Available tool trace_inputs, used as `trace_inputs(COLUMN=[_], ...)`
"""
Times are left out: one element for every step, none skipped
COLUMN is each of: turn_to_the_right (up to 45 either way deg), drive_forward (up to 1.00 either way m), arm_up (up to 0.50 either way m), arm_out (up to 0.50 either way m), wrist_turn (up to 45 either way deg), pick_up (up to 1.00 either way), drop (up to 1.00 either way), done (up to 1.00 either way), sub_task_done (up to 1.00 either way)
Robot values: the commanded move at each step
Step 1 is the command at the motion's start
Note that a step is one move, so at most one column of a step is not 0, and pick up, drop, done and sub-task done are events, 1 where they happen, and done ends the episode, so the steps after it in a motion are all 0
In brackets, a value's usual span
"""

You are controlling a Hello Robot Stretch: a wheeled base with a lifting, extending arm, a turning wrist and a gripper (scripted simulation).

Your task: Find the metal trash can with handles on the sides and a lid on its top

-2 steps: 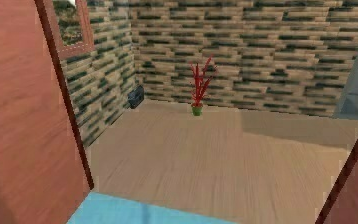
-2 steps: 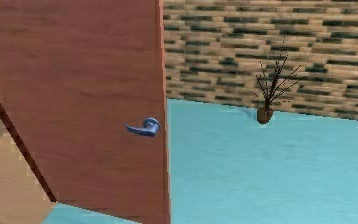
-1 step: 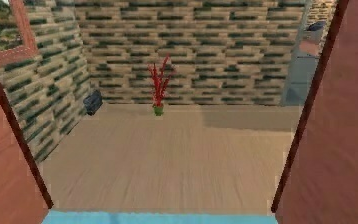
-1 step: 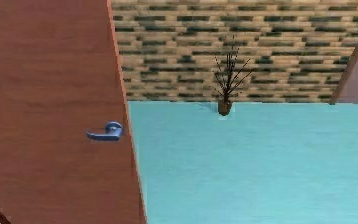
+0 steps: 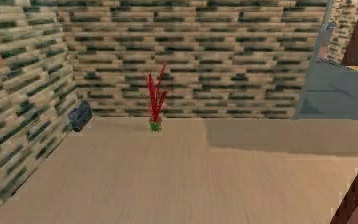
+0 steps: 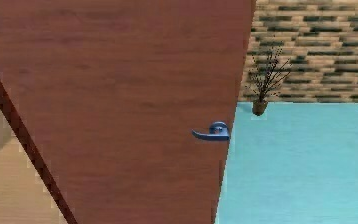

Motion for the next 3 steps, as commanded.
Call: trace_inputs(turn_to_the_right=[21.0,0.0,9.0], drive_forward=[0.0,1.0,0.0], arm_up=[0.0,0.0,0.0], arm_out=[0.0,0.0,0.0], wrist_turn=[0.0,0.0,0.0], pick_up=[0.0,0.0,0.0], drop=[0.0,0.0,0.0], done=[0.0,0.0,0.0], sub_task_done=[0.0,0.0,0.0])
